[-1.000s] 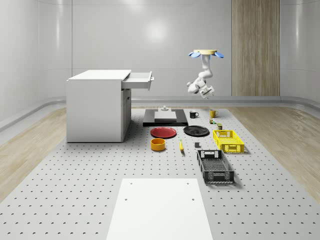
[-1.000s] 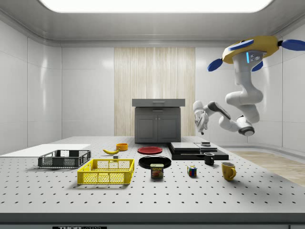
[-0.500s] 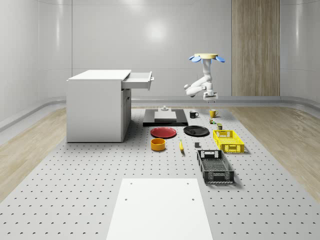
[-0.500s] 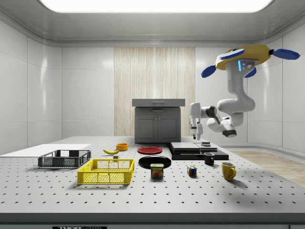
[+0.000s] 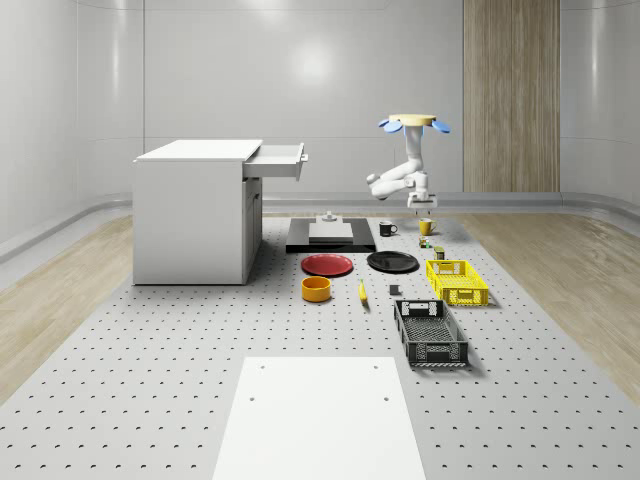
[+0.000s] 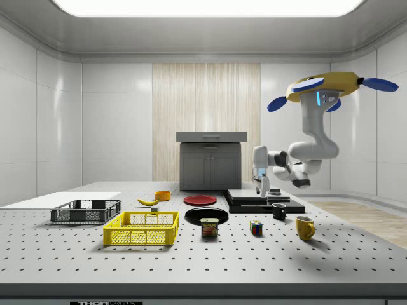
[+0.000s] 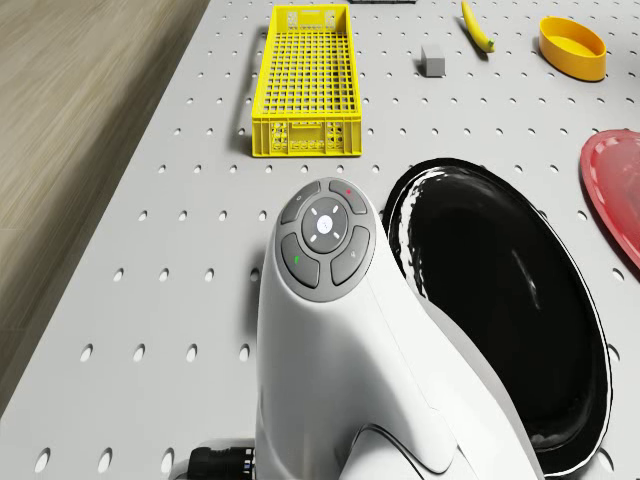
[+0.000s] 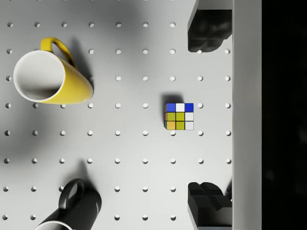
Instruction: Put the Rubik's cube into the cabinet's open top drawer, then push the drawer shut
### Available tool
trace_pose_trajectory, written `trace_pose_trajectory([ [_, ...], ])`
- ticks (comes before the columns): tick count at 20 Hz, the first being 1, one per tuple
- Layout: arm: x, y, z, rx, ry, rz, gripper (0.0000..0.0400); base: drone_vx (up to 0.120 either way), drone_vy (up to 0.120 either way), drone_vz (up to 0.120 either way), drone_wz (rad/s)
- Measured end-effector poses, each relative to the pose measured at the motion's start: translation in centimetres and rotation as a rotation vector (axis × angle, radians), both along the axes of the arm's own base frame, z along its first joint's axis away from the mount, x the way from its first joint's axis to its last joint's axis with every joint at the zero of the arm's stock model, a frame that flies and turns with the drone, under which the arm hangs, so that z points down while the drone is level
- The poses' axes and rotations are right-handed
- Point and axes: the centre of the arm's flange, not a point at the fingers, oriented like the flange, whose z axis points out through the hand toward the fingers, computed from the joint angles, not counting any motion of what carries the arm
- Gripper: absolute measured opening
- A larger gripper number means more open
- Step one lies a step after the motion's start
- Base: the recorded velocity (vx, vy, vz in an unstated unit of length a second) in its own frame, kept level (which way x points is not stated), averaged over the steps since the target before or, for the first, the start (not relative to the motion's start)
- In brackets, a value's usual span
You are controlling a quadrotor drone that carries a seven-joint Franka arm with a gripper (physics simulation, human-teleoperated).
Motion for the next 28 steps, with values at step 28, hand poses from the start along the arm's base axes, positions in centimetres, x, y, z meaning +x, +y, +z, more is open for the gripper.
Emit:
trace_pose_trajectory([
  [28,0.0,-0.12,0.23,-0.013,0.001,0.0,0.04,0.024,0.0,-0.106,0.0],
])
